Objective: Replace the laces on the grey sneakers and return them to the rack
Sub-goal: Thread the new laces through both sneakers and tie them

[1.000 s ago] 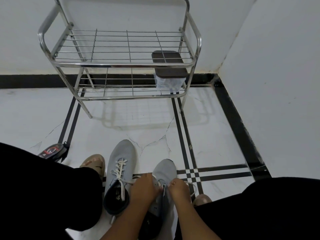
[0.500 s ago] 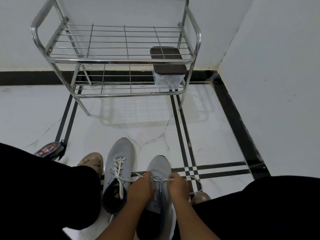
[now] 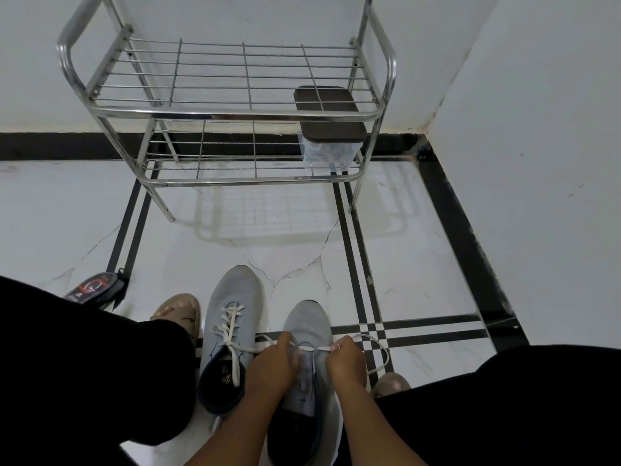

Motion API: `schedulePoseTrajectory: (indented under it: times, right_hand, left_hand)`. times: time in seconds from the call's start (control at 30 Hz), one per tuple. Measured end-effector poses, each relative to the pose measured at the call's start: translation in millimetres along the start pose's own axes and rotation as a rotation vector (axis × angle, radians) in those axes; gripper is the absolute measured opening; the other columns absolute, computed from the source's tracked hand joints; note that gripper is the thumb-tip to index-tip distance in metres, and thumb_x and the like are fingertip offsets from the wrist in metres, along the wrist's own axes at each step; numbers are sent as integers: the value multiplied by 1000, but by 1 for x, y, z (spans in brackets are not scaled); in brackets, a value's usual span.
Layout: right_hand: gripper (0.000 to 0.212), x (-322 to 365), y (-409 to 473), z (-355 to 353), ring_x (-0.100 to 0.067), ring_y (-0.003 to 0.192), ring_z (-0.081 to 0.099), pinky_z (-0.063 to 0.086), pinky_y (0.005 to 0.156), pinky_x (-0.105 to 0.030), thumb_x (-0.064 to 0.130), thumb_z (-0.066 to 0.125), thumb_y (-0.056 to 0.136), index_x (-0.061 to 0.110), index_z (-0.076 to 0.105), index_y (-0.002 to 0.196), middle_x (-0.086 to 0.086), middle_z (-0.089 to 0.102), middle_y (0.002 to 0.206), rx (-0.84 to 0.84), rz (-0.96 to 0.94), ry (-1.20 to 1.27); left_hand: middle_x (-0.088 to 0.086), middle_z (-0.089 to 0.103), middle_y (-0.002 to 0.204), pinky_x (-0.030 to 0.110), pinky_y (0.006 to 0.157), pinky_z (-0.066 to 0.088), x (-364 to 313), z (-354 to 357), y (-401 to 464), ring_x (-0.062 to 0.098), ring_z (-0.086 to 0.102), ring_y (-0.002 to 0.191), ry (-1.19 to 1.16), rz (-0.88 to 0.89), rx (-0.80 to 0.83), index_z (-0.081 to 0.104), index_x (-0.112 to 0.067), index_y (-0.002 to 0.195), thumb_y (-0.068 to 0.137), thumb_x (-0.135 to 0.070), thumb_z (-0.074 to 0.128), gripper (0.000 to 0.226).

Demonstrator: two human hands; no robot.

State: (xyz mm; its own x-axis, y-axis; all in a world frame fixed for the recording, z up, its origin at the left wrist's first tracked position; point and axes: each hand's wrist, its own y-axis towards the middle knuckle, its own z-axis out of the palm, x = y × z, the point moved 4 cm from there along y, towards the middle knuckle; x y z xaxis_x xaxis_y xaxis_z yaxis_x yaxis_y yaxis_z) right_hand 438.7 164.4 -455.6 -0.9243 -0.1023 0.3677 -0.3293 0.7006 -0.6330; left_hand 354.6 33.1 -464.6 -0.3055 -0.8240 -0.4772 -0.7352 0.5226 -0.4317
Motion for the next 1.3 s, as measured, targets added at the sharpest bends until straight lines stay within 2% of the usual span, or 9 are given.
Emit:
schedulePoseTrajectory:
  times: [0.23, 0.47, 0.6, 0.7, 0.77, 0.83, 0.9, 1.03, 1.3]
  right_hand:
    - [32, 5, -6, -2, -30, 102, 60, 45, 76, -32, 33, 48, 96, 8, 43, 115, -12, 59, 116, -88, 0, 178]
    - [24, 37, -8, -30, -30, 102, 58, 46, 82, -34, 11, 33, 99, 7, 56, 101, -15, 62, 111, -122, -110, 164]
    - [26, 66, -17, -55, -28, 93, 56, 39, 72, -31, 21, 36, 100, 7, 56, 94, -11, 59, 102, -120, -139, 327]
    - [24, 89, -32, -80, -17, 63, 40, 30, 57, -27, 12, 35, 92, 13, 42, 69, -3, 47, 73, -107, -139, 548]
    - [19, 104, -44, -97, -18, 69, 45, 37, 63, -27, 7, 37, 89, 10, 53, 79, -6, 52, 80, -85, -204, 633]
    - [26, 120, -61, -116, -20, 87, 55, 46, 78, -32, 5, 42, 91, 3, 62, 107, -11, 64, 101, -63, -302, 686]
    - [28, 140, -76, -137, -14, 89, 60, 49, 80, -28, 10, 42, 97, 12, 62, 115, -2, 69, 101, -59, -436, 679]
    - [20, 178, -108, -189, -8, 88, 65, 43, 66, -21, 18, 43, 99, 20, 61, 106, 6, 73, 101, -107, -608, 671]
    - [21, 232, -159, -269, -14, 80, 69, 53, 74, -22, 10, 48, 99, 18, 65, 88, -5, 73, 93, -113, -893, 419]
  left_hand:
    - [6, 63, 103, 33, 65, 41, 2, -6, 10, 25, 62, 88, 131, -19, 11, 37, -17, 113, 99, -24, 35, 16]
    - [9, 47, 122, 36, 87, 44, -8, -13, 20, 26, 48, 112, 355, -25, 26, 54, -12, 114, 96, -26, 37, 28]
    - [10, 53, 115, 37, 88, 42, -23, -40, 24, 29, 48, 111, 114, -107, 80, 64, -9, 109, 94, -37, 38, 40]
    - [7, 58, 73, 32, 67, 42, -39, -76, 20, 26, 55, 82, -192, -120, 68, 61, -12, 67, 87, -32, 47, 32]
    - [0, 50, 58, 28, 56, 33, -54, -102, 16, 19, 49, 63, -317, -112, 67, 51, -15, 56, 85, -28, 50, 32]
    - [-1, 49, 59, 27, 53, 30, -70, -133, 10, 15, 45, 57, -380, -91, 48, 51, -16, 53, 85, -24, 51, 33]
    - [-2, 51, 58, 27, 53, 30, -85, -163, 4, 15, 46, 58, -410, -69, 0, 52, -19, 50, 83, -23, 52, 33]
    - [-3, 47, 53, 25, 52, 29, -118, -228, -15, 16, 44, 55, -426, 16, -97, 52, -20, 46, 80, -24, 54, 34]
    - [0, 57, 71, 28, 60, 35, -180, -332, -47, 16, 48, 65, -267, 213, -167, 61, -17, 64, 82, -29, 56, 22]
